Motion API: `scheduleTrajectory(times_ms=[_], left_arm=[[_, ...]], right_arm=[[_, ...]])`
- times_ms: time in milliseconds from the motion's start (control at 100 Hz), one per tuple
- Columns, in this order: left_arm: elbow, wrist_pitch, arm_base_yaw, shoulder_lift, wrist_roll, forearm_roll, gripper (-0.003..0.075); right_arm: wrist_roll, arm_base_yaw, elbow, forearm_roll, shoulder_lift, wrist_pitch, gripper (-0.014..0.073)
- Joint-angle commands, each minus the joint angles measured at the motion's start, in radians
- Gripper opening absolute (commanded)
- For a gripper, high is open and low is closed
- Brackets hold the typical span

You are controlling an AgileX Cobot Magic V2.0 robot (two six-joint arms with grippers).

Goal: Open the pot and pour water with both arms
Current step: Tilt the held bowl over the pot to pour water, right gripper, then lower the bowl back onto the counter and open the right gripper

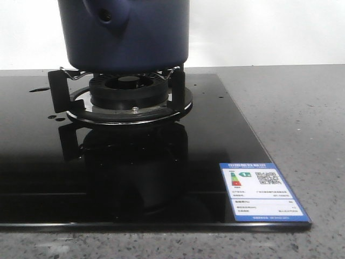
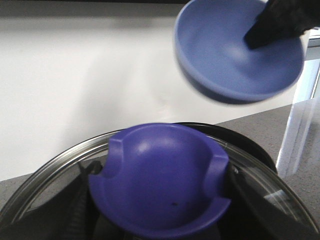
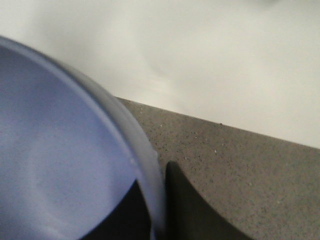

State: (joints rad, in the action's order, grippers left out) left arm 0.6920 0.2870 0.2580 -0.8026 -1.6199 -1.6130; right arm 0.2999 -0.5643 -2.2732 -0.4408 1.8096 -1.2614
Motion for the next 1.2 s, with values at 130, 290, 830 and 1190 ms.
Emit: scheduleTrajectory(times_ms=[130,290,830,1190], left_arm=[[0.102,0.078,0.017,-0.023,0.003,-0.047,0.0283],[0.147,0.139,0.017,-0.080,0.003,-0.081,0.0283],[0.349,0.252,0.096,-0.346,-0.005,-0.057,0.0283],[0.416,0.299,0.098,-0.496,-0.057,-0.059,0.0283]], right_arm=[[-0.096,0.263,0.014,0.329,-0.148,-0.056,-0.0062],[-0.148,0.385,0.190,0.376,-0.242,-0.056,-0.0062],[-0.188,0.586,1.164,0.462,-0.596,0.270,-0.0062],[-0.188,0.603,1.264,0.464,-0.597,0.278,-0.0045]])
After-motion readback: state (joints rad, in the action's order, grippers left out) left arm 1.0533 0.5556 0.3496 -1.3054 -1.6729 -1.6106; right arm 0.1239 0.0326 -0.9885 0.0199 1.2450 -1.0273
